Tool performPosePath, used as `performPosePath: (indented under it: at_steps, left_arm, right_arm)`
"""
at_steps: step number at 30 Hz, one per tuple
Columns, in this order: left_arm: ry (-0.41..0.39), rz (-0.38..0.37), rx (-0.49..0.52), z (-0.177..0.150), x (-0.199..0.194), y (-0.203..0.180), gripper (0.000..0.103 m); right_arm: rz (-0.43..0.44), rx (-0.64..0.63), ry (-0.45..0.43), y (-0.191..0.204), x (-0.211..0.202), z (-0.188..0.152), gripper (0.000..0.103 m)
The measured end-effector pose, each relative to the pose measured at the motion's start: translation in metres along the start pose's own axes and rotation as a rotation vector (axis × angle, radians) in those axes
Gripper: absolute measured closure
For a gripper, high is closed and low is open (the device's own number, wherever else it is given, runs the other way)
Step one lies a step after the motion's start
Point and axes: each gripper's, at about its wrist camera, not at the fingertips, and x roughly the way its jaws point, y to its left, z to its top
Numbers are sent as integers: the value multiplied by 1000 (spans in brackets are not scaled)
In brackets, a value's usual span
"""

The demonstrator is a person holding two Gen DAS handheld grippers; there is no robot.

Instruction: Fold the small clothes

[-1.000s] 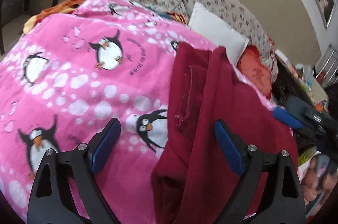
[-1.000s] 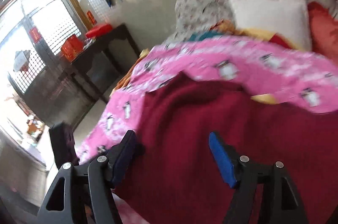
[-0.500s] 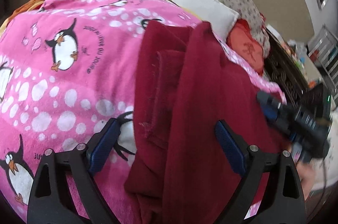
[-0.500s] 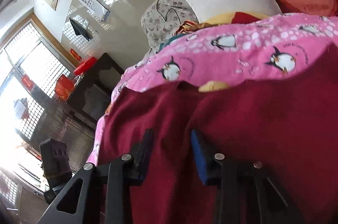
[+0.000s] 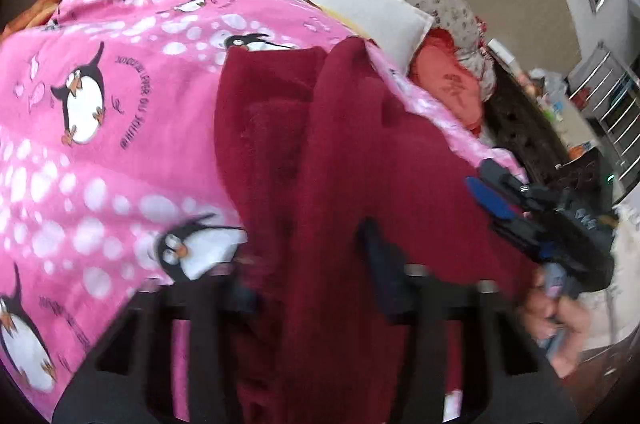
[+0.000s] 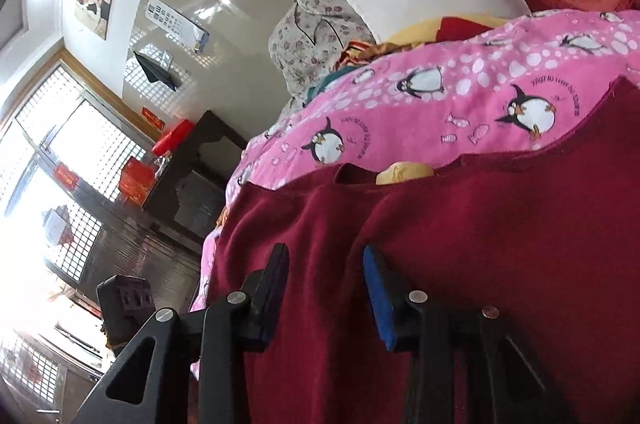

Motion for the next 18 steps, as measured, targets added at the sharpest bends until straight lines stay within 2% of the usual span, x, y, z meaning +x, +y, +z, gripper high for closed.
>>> performPosePath:
  at_steps: [1,3,5,7,10,12,15,16,18]
  left_arm:
    - [-1,3,13,0,-3,-5,75]
    - [-6,13,43,-2,-8,-15,77]
    - [3,-46,4,-2,-14,-18,79]
    - [8,-92,-15,0,-20,-26,79]
    - [11,-137,18,1,-35,-58,79]
    - [10,-149,53,0,-43,-82,79]
    - [6,-155,103,-3,-51,-125,79]
    - [6,-153,117,-6,-50,-138,79]
    - [13,-144,137,-14,-42,-159,79]
  right_arm:
    - [14,-4,-13,2,-3,1,66]
    - [39,-16,-27,5,-7,1,66]
    - [38,-26,-19,3,-5,0,66]
    - [-8,-5,8,-10,9,-3,68]
    - [15,23,8,-20,13,-2,70]
    - [61,109,2,-25,4,2,69]
    - [131,250,-80,-44,-26,9,61]
    - [161,295,-105,-51,-37,13,54]
    - [245,401,-158,-74,-63,21,51]
